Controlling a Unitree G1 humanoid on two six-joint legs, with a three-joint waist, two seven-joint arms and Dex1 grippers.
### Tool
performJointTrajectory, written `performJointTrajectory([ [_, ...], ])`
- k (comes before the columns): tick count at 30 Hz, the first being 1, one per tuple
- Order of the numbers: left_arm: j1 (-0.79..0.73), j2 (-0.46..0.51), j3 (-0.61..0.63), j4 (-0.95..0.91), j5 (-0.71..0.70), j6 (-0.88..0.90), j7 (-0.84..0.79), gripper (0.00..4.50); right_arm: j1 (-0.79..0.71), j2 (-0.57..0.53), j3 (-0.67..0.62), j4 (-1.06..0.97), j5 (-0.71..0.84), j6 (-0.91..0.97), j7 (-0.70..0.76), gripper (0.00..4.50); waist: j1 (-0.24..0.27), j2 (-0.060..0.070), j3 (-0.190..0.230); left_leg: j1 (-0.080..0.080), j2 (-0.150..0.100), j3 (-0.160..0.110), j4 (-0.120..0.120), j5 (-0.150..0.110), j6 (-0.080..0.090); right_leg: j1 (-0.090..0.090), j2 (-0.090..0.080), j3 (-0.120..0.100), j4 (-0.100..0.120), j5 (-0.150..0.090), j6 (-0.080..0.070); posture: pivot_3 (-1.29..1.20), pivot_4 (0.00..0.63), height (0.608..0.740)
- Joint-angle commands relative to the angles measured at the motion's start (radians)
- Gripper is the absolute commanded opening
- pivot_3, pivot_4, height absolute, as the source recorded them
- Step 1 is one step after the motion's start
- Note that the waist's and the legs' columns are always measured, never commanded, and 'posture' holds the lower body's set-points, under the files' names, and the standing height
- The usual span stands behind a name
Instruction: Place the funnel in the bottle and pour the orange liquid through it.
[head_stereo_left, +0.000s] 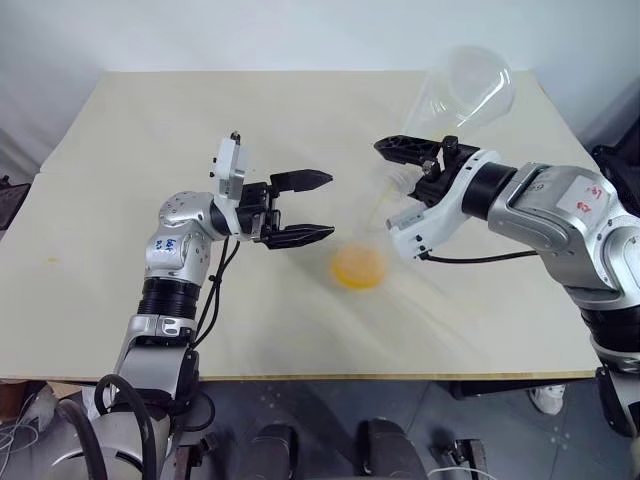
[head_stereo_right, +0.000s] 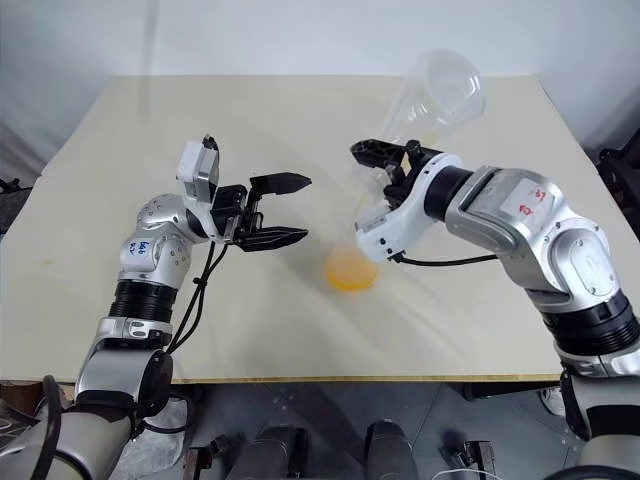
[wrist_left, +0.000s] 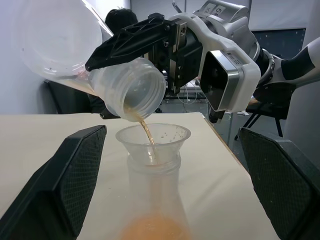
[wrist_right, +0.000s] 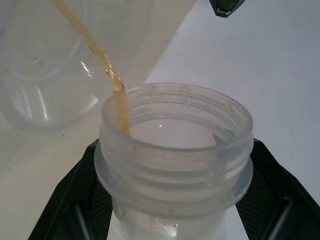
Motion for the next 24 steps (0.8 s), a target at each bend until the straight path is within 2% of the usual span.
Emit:
performJointTrajectory([
  [1, -0.001, 0.001, 0.008, -0.005, -0.013, -0.003, -0.007, 4.50, -0.029, -0.002, -0.025, -0.007, -0.008, -0.014, -0.023, 2.72, 0.000, 0.000, 0.000, 0.000, 0.000, 0.000, 0.000, 0.000, 0.000, 0.000, 0.000, 0.000, 0.000, 0.000, 0.000, 0.00, 0.150, 0.740],
  [24, -0.004, 0.004, 0.006, -0.002, -0.010, -0.002, -0.008, 4.50, -0.037, -0.010, -0.031, 0.015, -0.044, -0.063, -0.039, 2.72, 0.000, 0.000, 0.000, 0.000, 0.000, 0.000, 0.000, 0.000, 0.000, 0.000, 0.000, 0.000, 0.000, 0.000, 0.000, 0.00, 0.150, 0.740],
])
